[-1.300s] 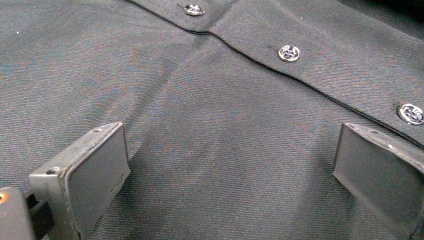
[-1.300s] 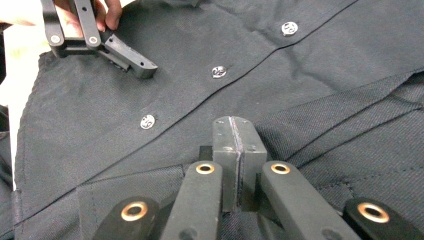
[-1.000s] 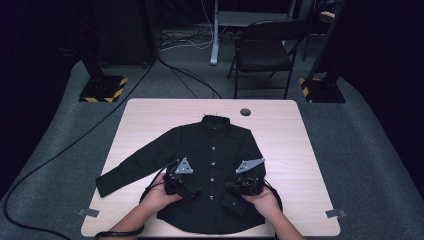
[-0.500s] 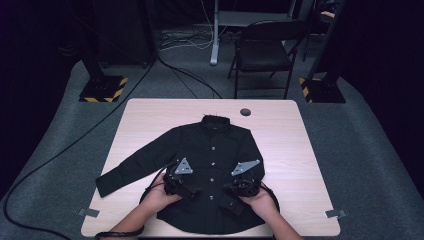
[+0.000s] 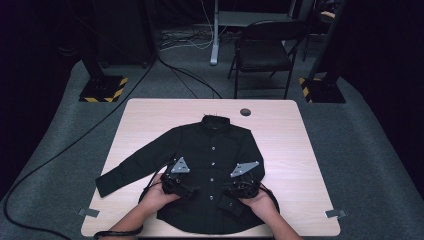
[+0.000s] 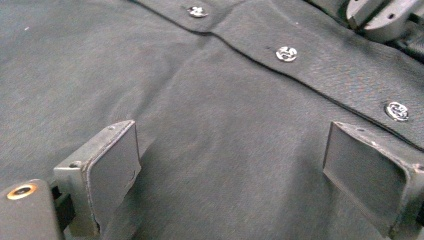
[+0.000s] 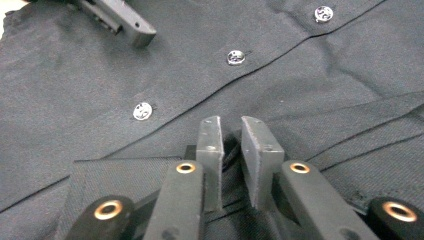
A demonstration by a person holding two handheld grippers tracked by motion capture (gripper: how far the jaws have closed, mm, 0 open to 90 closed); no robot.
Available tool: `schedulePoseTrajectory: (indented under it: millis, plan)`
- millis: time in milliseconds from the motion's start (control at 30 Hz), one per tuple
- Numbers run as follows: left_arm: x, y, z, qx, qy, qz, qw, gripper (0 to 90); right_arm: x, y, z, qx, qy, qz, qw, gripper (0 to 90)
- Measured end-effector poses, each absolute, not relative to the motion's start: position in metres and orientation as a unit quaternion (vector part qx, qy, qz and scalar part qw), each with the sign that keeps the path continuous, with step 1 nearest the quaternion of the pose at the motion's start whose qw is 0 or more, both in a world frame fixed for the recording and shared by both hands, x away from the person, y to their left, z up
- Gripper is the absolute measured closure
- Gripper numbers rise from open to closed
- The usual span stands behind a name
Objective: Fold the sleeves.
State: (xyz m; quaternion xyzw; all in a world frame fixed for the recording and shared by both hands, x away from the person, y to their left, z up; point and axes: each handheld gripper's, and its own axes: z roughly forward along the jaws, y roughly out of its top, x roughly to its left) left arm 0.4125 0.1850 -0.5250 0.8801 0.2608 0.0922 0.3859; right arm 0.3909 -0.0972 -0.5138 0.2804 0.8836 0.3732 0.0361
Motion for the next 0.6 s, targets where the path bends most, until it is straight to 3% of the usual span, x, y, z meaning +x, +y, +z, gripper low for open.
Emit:
schedulePoseTrajectory:
  millis: [600]
  plan:
    - [0.417,0.206,-0.515,0.863,0.287,0.074,0.409,9.8,0.389,-0.096,-0.514,0.268,0.883,0.384,0.013,56.7]
